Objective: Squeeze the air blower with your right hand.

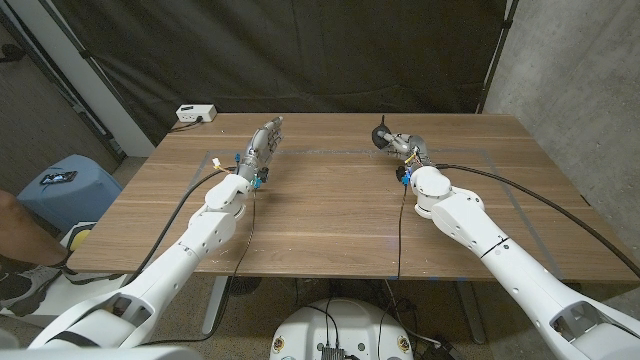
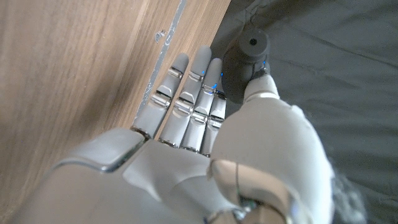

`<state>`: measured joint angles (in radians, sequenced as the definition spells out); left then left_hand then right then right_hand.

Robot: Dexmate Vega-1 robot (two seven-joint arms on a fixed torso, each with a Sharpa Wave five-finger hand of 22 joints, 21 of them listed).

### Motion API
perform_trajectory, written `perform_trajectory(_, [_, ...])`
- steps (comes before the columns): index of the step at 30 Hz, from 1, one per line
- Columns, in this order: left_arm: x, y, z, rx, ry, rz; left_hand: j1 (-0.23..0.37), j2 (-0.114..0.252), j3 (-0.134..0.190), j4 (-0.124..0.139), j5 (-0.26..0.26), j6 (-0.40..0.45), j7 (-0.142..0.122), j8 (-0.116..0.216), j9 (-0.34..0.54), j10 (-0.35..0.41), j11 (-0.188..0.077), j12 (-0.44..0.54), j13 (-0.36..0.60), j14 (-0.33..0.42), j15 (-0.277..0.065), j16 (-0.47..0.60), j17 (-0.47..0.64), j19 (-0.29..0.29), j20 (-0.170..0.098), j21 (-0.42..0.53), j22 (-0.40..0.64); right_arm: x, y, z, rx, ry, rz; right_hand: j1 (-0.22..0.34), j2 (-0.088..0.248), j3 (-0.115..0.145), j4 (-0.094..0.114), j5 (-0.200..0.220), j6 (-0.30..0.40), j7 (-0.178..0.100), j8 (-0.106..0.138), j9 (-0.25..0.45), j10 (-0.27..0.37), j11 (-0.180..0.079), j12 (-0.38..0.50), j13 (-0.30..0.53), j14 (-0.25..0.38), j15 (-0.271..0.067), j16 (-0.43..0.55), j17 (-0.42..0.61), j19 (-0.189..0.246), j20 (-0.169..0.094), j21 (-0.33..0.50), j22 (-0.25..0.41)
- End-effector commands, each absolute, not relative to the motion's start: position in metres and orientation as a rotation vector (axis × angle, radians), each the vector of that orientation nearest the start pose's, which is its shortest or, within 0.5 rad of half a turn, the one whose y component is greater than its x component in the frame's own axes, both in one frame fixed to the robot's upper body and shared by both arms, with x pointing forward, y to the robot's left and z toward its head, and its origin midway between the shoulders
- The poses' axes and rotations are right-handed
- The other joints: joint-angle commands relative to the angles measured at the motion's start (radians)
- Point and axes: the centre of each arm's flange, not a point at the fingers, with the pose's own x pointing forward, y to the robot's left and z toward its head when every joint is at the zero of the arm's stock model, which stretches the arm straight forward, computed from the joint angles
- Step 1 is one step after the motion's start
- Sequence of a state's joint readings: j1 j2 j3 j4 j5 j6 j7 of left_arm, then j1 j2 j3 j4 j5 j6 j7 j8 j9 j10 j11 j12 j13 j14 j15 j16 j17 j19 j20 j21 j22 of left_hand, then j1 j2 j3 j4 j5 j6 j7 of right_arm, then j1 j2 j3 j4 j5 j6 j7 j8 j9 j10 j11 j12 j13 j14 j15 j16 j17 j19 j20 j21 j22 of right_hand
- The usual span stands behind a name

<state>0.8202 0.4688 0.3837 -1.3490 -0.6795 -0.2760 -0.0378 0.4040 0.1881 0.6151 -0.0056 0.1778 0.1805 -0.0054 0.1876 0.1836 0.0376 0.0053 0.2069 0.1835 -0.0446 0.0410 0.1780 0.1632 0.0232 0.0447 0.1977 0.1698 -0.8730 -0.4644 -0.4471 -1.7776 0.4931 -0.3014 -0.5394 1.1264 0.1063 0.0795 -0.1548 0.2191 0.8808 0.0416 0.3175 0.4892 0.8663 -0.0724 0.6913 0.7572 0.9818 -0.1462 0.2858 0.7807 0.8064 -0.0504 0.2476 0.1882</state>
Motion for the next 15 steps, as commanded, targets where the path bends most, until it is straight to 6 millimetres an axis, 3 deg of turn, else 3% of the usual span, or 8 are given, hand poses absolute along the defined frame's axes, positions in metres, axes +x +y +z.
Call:
perform_trajectory(1, [0.6419,0.2560,-0.0082,-0.103,-0.634,-0.266,0.013,0.000,0.002,-0.006,0.007,0.005,0.000,0.000,0.002,0.008,0.000,-0.001,0.002,0.006,0.006,-0.001,0.003,0.008,0.004,0.000,0.006,0.6093,-0.1946,-0.0056,-0.042,-0.383,-0.061,0.024,0.000,0.007,-0.005,-0.004,0.022,-0.003,0.010,0.002,0.018,-0.005,0.008,-0.002,0.012,-0.063,0.011,0.004,0.002,-0.007,0.008,0.004])
perform_trajectory(15, [0.6370,0.2558,-0.0109,-0.109,-0.635,-0.263,0.013,0.000,0.002,-0.006,0.007,0.006,0.001,0.000,0.002,0.011,-0.002,0.000,0.002,0.008,0.007,-0.001,0.003,0.008,0.005,0.000,0.006,0.6073,-0.1962,-0.0113,-0.006,-0.376,-0.060,0.042,0.005,0.013,-0.002,-0.005,0.057,-0.024,0.022,-0.007,0.058,-0.022,0.014,-0.014,0.035,-0.074,0.013,0.004,0.010,-0.024,0.012,0.004])
